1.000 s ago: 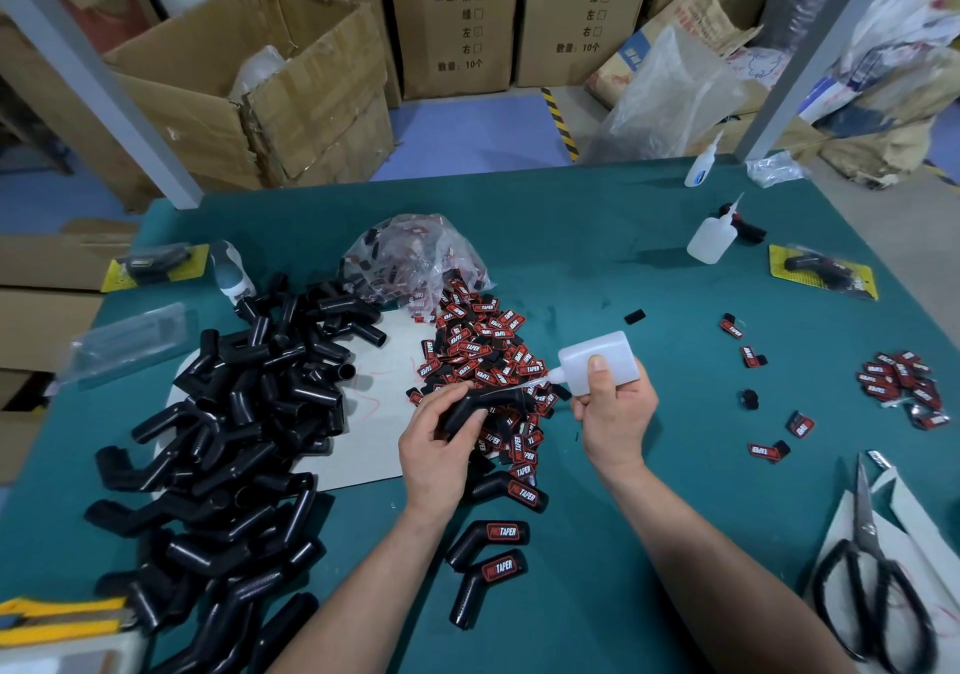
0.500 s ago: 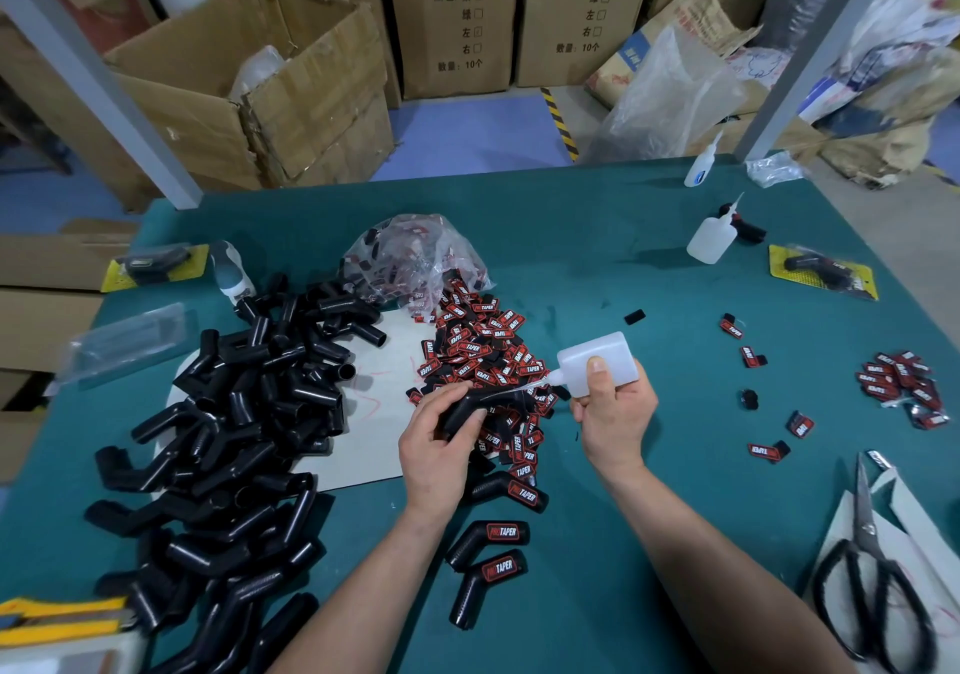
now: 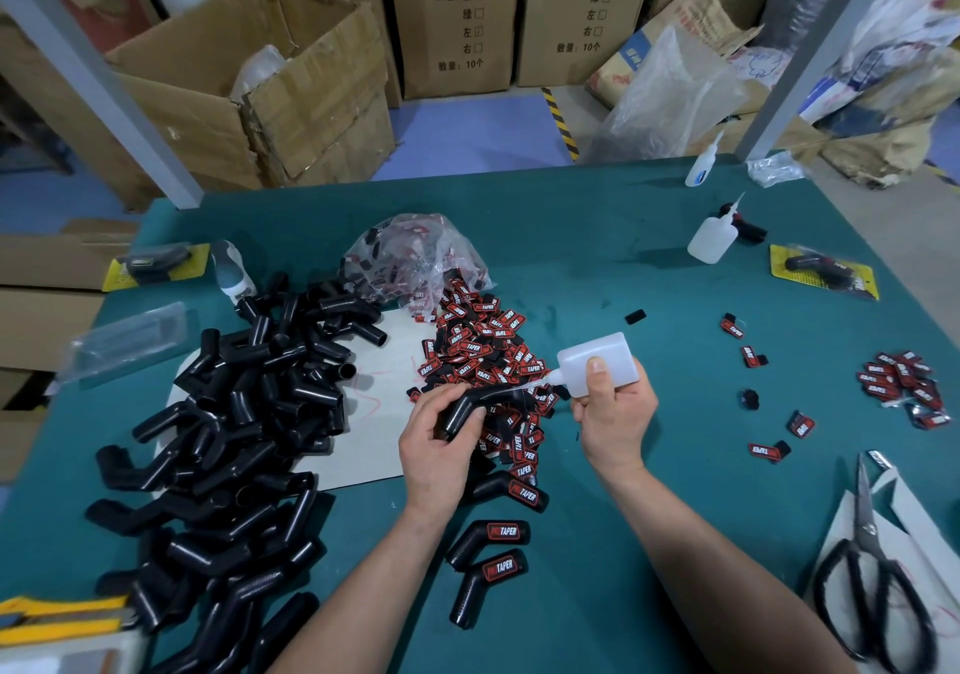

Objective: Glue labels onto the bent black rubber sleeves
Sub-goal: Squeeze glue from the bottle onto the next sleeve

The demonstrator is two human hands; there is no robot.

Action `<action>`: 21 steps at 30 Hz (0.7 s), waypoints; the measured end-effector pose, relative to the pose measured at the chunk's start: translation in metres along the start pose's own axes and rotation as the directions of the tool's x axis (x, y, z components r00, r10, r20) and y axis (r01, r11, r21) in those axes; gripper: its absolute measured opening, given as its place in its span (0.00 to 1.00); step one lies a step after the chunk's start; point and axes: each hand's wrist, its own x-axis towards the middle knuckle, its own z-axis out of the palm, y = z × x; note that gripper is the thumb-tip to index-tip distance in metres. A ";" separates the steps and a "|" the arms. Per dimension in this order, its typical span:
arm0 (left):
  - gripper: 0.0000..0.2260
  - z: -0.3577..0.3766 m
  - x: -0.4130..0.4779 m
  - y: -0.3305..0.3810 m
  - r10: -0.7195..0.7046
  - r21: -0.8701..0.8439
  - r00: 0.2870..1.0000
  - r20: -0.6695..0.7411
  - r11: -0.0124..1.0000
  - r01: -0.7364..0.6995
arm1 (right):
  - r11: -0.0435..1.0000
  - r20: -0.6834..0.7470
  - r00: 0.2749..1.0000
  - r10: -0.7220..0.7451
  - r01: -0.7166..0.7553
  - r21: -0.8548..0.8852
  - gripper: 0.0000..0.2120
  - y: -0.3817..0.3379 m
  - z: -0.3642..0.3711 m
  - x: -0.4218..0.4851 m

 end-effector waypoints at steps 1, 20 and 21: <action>0.16 0.000 0.000 0.000 0.000 0.001 1.000 0.002 1.000 0.000 | 1.000 -0.001 1.000 0.002 -0.002 -0.003 0.17 0.000 0.000 0.000; 0.19 -0.001 -0.001 0.000 -0.015 0.008 1.000 0.004 1.000 0.015 | 1.000 -0.020 1.000 0.001 -0.001 -0.014 0.16 -0.002 0.000 0.001; 0.19 -0.001 -0.001 0.000 -0.014 0.010 1.000 0.006 1.000 0.014 | 1.000 -0.022 1.000 0.003 -0.003 -0.012 0.16 -0.002 0.000 0.001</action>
